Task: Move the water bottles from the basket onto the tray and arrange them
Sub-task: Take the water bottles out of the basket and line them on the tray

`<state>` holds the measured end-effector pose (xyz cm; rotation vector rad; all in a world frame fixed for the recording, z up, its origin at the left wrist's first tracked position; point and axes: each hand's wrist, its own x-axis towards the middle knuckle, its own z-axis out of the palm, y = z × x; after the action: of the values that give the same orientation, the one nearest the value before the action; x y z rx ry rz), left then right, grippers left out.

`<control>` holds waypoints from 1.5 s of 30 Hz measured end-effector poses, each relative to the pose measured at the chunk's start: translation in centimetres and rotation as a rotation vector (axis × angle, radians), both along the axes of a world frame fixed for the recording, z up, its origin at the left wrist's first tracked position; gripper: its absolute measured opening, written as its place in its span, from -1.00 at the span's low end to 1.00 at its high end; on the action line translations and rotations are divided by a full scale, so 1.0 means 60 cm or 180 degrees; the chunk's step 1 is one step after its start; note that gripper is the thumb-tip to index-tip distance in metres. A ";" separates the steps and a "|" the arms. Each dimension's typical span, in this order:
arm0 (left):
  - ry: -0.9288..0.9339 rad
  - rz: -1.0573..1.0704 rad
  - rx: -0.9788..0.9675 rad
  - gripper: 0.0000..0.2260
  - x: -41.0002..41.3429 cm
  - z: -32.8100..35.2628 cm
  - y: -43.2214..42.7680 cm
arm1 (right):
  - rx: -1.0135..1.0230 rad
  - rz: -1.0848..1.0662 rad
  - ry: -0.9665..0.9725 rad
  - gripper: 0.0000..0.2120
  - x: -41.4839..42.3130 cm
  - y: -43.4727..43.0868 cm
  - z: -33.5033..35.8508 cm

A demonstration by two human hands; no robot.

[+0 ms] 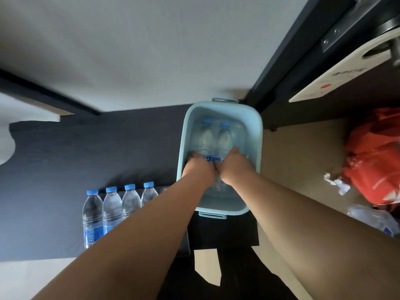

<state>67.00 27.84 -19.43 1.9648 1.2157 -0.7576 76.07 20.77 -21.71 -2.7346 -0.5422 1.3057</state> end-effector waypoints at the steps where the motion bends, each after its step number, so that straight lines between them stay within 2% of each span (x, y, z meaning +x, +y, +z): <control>1: 0.0122 -0.0111 0.0081 -0.56 -0.001 -0.005 0.004 | 0.0001 -0.0141 0.0035 -0.53 0.001 0.002 -0.010; 3: -0.0030 0.1097 -0.0266 -0.58 0.011 -0.017 0.009 | 0.0036 -0.0509 0.0182 -0.47 0.003 0.007 -0.026; 4: -0.0148 0.1457 -0.0118 -0.59 0.012 -0.027 0.013 | 0.0075 -0.0718 0.0263 -0.46 0.004 0.008 -0.033; 5: -0.0085 0.1398 0.0040 -0.59 0.014 -0.039 0.014 | 0.0115 -0.0921 0.0325 -0.45 0.005 0.009 -0.039; 10: -0.0107 0.1439 0.0039 -0.65 0.026 -0.049 0.005 | 0.0310 -0.1670 0.0532 -0.47 0.009 0.011 -0.055; 16: -0.0181 0.1588 -0.0299 -0.61 0.022 -0.049 0.025 | 0.0469 -0.1719 0.0487 -0.50 0.013 0.009 -0.048; 21: 0.0153 0.0999 -0.0349 -0.66 0.020 -0.031 0.031 | 0.0397 -0.1905 0.0388 -0.43 0.000 0.007 -0.017; 24: 0.0212 0.0872 -0.0348 -0.65 0.013 -0.016 0.028 | 0.0306 -0.2035 0.0350 -0.43 -0.013 -0.002 0.006; 31: -0.0269 0.1254 -0.0516 -0.57 -0.008 0.029 0.027 | 0.0507 -0.2038 0.0205 -0.41 -0.026 -0.009 0.057; 34: -0.0283 0.1253 -0.0535 -0.63 -0.016 0.050 0.022 | 0.0574 -0.1992 0.0176 -0.35 -0.033 -0.013 0.080; 42: -0.0705 0.1521 -0.0458 -0.48 -0.085 0.127 0.021 | 0.0768 -0.1721 0.0157 -0.31 -0.082 -0.029 0.158; 45: -0.0892 0.1562 -0.0416 -0.57 -0.122 0.153 0.030 | 0.0842 -0.1583 0.0211 -0.30 -0.109 -0.024 0.184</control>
<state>59.68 29.61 -10.25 1.5135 1.3578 -0.2913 69.51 19.31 -10.66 -2.3821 -0.0150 1.0999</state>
